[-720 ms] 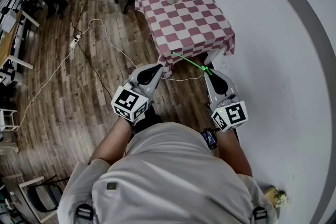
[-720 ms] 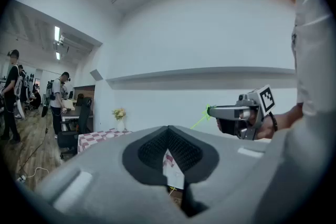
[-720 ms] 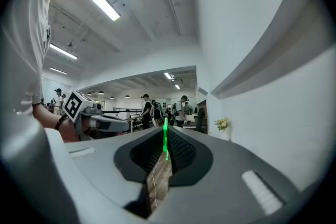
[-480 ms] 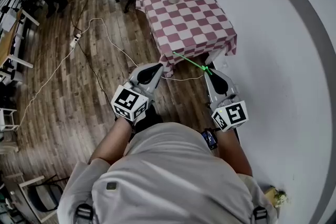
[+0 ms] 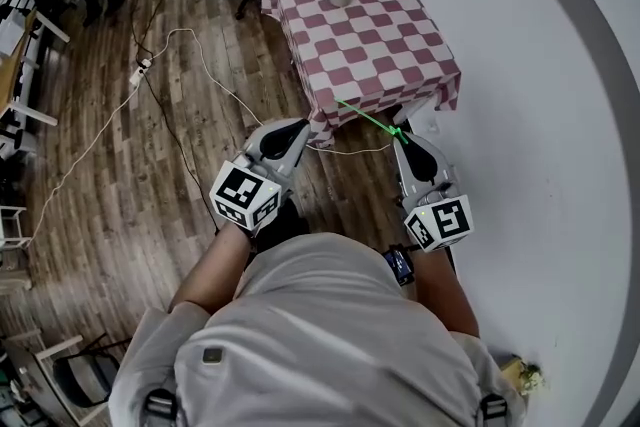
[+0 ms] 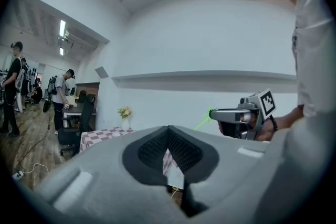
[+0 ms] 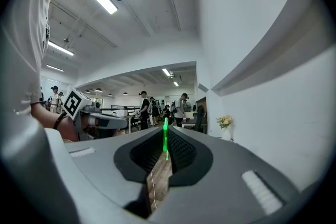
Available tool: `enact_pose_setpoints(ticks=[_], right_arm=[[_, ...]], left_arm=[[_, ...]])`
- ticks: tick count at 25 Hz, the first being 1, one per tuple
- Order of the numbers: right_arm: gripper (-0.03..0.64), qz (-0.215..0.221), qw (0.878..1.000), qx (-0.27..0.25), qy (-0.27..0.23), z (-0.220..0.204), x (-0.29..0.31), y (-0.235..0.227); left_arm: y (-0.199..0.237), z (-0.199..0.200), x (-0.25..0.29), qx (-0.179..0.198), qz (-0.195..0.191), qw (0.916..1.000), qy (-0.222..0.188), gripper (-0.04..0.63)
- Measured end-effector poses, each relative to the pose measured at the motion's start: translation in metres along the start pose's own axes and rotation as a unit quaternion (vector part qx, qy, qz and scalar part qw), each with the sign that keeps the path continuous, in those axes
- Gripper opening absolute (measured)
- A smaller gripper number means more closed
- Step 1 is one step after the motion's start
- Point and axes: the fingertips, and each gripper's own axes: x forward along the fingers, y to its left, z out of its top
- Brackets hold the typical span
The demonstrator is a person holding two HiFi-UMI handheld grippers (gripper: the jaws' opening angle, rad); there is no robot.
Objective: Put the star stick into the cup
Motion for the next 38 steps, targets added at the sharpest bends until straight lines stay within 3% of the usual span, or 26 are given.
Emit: enact_pose_setpoints(ticks=[16,24,38], right_arm=[[0.028,-0.029,0.999,-0.012,-0.008,0.025,0.135,0.041],[0.028,-0.035,0.999,-0.010,-0.001,0.021,0.163,0.052],[0.028,-0.021,1.000,0.005,-0.003,0.008,0.198,0.008]], left_arm=[[0.135,0.027,-0.024,0.004,-0.035,0.9993,-0.009,0.003],[0.166,0.030,-0.032,0.003,-0.040,0.9991,-0.012,0.003],[0.194,0.026,0.001,0.002,-0.019,0.9998,0.000,0.003]])
